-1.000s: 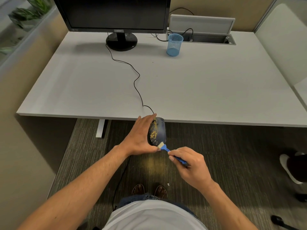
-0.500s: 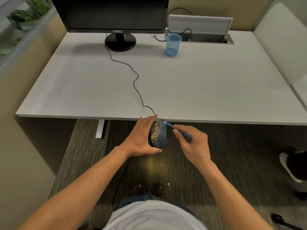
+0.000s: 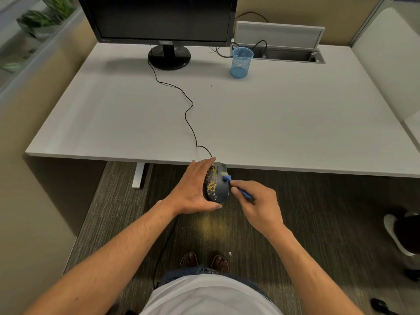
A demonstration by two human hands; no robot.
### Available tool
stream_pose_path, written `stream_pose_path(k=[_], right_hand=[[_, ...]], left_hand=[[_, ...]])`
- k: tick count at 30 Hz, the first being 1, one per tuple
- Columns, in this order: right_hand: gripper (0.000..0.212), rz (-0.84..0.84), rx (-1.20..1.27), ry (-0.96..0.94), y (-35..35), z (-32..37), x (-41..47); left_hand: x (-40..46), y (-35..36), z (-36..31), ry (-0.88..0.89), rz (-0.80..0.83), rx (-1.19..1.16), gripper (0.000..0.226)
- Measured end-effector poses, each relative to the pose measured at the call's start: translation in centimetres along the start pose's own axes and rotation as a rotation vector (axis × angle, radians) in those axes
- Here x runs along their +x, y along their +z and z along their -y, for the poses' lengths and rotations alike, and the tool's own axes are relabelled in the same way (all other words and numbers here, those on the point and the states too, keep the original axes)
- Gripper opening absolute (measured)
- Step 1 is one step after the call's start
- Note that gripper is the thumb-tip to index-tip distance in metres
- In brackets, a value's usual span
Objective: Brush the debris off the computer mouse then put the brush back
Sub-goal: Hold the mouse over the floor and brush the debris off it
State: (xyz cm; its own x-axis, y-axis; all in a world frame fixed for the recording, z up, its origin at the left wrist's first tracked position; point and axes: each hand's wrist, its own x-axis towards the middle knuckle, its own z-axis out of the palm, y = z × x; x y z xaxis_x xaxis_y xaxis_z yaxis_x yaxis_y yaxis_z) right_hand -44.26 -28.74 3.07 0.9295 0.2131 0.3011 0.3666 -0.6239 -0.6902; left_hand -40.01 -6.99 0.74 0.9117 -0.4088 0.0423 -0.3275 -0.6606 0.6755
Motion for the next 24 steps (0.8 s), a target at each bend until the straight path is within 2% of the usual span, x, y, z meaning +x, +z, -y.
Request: stream_pose_path(k=[16,20,24], right_hand=[[0.015,-0.155,0.031,-0.052,-0.1,1.1,-4.6],[0.017,-0.203,0.105,0.007,-0.7,0.4,-3.0],[0.020,-0.203,0.189,0.169,-0.7,-0.4,0.0]], left_hand=[[0.8,-0.1,-0.1,-0.032,0.014,-0.024,0.122],[0.8,-0.2,-0.1,-0.027,0.020,-0.024,0.122],[0.6,-0.2,-0.3,-0.014,0.030,-0.025,0.121]])
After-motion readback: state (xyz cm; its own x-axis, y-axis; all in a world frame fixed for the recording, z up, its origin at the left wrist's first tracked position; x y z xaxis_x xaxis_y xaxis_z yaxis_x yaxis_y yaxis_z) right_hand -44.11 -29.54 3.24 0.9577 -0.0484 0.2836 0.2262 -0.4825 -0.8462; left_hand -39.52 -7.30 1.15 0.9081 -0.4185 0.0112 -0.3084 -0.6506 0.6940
